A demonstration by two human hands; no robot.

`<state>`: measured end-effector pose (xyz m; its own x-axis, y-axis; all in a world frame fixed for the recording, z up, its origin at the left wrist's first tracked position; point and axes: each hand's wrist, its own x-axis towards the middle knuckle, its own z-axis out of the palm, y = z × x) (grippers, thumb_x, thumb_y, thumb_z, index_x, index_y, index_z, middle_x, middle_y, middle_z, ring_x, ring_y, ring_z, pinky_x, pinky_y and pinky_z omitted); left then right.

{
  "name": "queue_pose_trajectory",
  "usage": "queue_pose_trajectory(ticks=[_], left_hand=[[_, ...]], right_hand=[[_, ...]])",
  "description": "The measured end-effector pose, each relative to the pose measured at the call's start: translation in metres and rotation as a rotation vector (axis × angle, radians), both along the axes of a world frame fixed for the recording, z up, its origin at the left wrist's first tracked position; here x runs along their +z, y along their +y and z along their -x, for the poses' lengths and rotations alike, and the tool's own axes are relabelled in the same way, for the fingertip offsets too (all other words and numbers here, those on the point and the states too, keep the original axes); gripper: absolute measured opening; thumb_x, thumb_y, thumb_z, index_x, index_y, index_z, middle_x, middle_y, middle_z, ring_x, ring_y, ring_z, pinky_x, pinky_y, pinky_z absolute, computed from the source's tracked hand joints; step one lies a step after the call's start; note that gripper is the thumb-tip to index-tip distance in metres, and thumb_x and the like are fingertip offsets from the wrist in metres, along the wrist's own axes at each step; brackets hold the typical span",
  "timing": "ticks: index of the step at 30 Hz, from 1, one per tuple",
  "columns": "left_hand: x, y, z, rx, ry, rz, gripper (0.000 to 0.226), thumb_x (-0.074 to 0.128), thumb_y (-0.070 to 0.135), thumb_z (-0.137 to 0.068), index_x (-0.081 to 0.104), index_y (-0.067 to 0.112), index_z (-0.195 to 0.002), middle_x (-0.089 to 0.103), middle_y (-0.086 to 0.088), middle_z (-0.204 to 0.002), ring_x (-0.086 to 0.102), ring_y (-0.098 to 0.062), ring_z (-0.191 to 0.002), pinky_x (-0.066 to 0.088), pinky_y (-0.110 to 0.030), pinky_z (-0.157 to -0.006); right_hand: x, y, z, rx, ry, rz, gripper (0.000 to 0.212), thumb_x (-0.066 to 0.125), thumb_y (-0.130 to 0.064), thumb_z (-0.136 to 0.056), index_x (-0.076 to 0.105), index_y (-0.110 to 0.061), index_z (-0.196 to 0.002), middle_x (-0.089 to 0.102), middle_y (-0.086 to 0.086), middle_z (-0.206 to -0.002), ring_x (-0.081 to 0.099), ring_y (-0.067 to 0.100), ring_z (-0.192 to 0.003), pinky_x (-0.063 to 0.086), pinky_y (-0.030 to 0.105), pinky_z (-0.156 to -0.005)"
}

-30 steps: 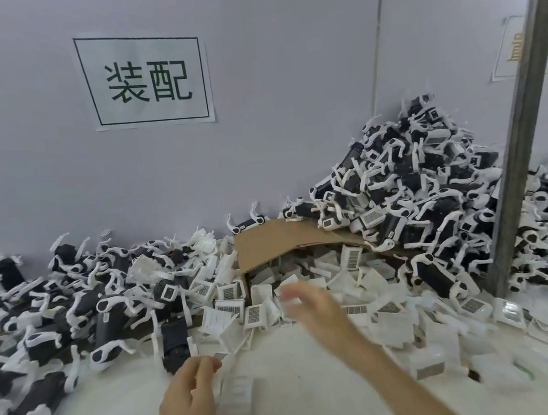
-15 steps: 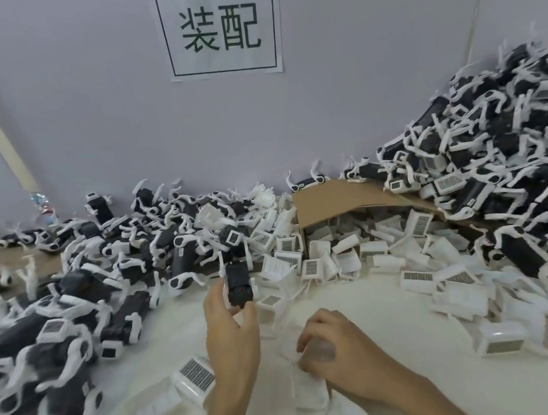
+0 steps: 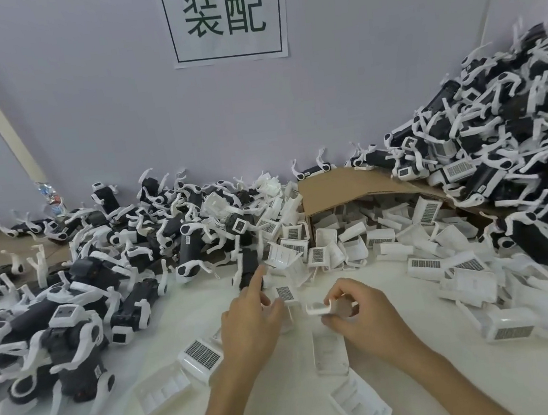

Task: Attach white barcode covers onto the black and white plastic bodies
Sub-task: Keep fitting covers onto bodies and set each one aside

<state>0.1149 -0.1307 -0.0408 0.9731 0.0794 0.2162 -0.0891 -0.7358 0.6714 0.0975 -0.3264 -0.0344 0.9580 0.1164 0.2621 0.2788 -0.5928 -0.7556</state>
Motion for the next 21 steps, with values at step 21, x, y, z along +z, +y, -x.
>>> queue_pose_trajectory(ticks=[21], left_hand=[[-0.005,-0.001,0.000,0.103,-0.156,0.222,0.037,0.064,0.017,-0.094,0.039,0.023,-0.120,0.058,-0.001,-0.102,0.059,-0.025,-0.084,0.050,-0.043,-0.083]], right_hand=[[0.016,0.002,-0.002,0.092,0.574,-1.110,0.031,0.067,-0.026,-0.081,0.062,-0.009,-0.107,0.042,-0.002,-0.066,0.026,0.011,-0.050,0.032,0.025,-0.050]])
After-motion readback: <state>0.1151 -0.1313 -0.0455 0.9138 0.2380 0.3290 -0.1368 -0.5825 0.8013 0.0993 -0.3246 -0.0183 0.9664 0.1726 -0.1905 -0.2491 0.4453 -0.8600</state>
